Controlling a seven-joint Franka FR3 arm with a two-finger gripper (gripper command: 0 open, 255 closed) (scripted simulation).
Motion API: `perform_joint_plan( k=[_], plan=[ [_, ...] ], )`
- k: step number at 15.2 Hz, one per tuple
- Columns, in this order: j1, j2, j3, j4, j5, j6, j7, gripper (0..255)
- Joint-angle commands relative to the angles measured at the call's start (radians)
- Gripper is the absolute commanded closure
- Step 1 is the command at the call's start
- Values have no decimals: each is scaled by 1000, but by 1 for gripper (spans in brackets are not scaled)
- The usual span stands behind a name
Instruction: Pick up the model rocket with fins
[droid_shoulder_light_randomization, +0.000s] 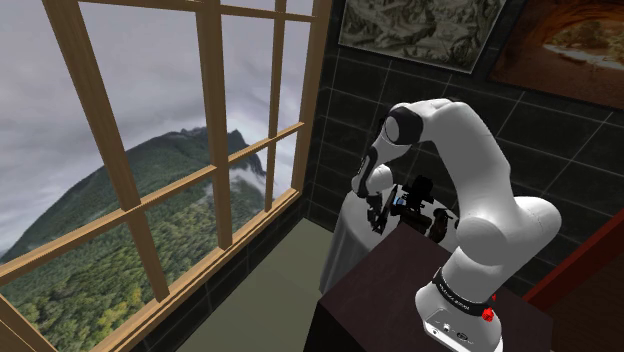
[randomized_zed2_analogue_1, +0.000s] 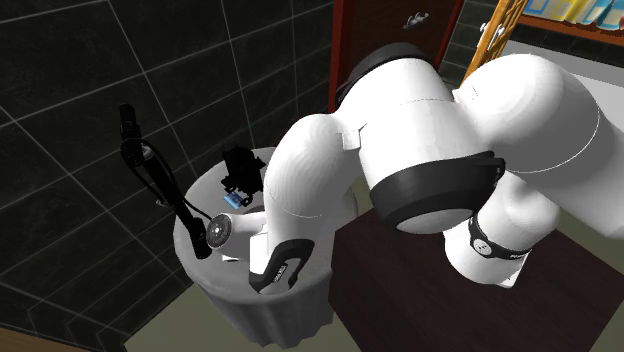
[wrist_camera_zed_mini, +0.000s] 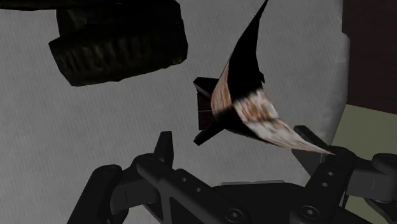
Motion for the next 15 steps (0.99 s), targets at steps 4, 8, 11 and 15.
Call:
perform_joint_plan(
  k=[4, 8, 11, 15],
  plan=[
    [-14, 79, 13, 60, 6, 18, 5, 0],
    [-18, 102, 17, 78, 8, 23, 7, 0],
    [-18, 102, 17, 77, 8, 24, 7, 255],
    [-18, 102, 17, 78, 8, 23, 7, 255]
  ],
)
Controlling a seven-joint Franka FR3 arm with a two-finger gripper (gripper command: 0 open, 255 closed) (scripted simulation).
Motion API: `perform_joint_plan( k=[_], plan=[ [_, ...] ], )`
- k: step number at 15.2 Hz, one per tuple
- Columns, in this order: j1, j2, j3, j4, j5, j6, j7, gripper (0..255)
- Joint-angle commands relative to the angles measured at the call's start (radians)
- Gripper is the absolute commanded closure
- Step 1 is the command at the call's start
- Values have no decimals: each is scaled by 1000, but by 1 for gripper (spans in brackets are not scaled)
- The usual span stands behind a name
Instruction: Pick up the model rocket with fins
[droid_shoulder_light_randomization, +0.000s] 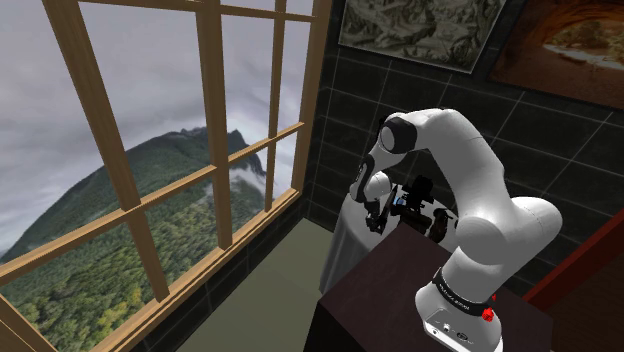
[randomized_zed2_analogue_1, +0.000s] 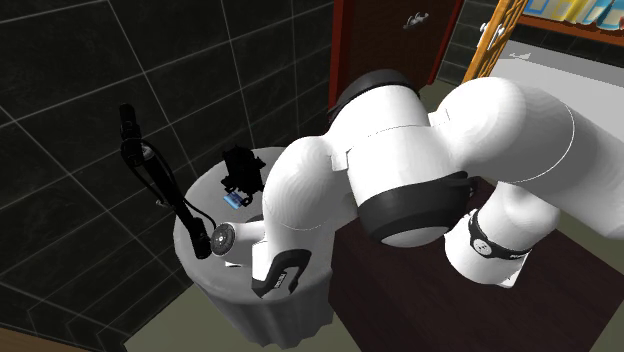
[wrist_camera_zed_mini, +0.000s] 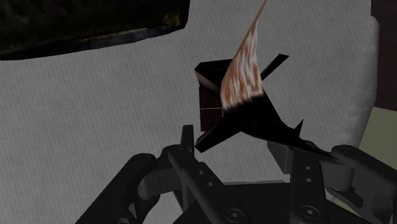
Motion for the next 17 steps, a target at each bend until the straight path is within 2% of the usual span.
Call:
perform_joint_plan(
  k=[1, 17],
  plan=[
    [0, 1, 1, 0, 0, 0, 0, 255],
    [36, -195, -37, -135, -21, -61, -16, 255]
  ],
)
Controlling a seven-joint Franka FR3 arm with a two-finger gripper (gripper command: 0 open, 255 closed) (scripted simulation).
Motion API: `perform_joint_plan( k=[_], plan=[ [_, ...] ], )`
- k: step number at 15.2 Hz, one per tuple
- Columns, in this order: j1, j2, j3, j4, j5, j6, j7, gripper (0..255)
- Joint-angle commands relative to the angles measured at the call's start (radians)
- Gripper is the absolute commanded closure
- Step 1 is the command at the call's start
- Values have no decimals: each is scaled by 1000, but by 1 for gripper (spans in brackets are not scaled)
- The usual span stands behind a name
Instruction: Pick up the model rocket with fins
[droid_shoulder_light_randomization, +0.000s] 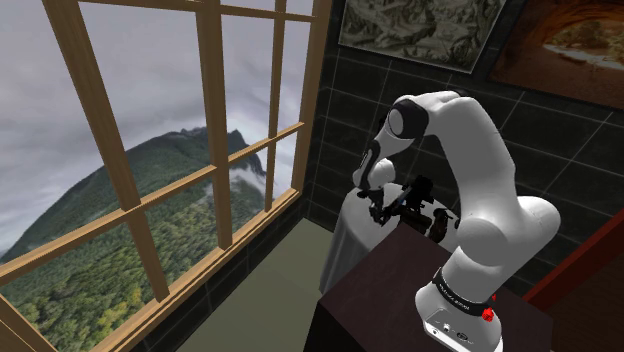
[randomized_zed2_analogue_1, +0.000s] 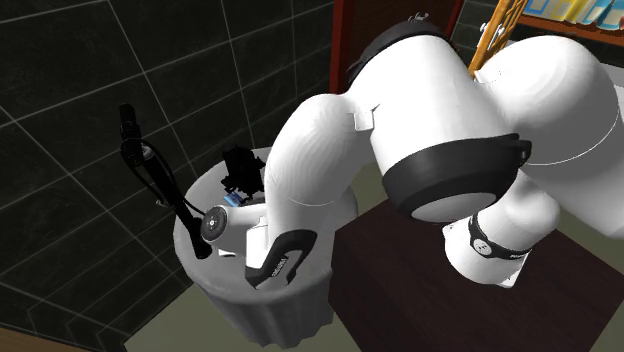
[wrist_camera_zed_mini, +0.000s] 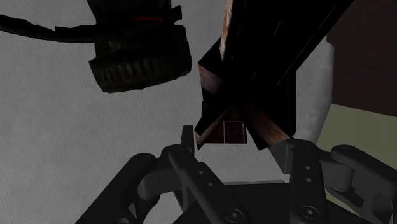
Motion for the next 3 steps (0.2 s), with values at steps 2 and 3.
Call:
perform_joint_plan(
  k=[2, 3],
  plan=[
    [6, -33, -8, -21, -5, -12, -3, 255],
    [5, -33, -8, -21, -5, -12, -3, 255]
  ],
)
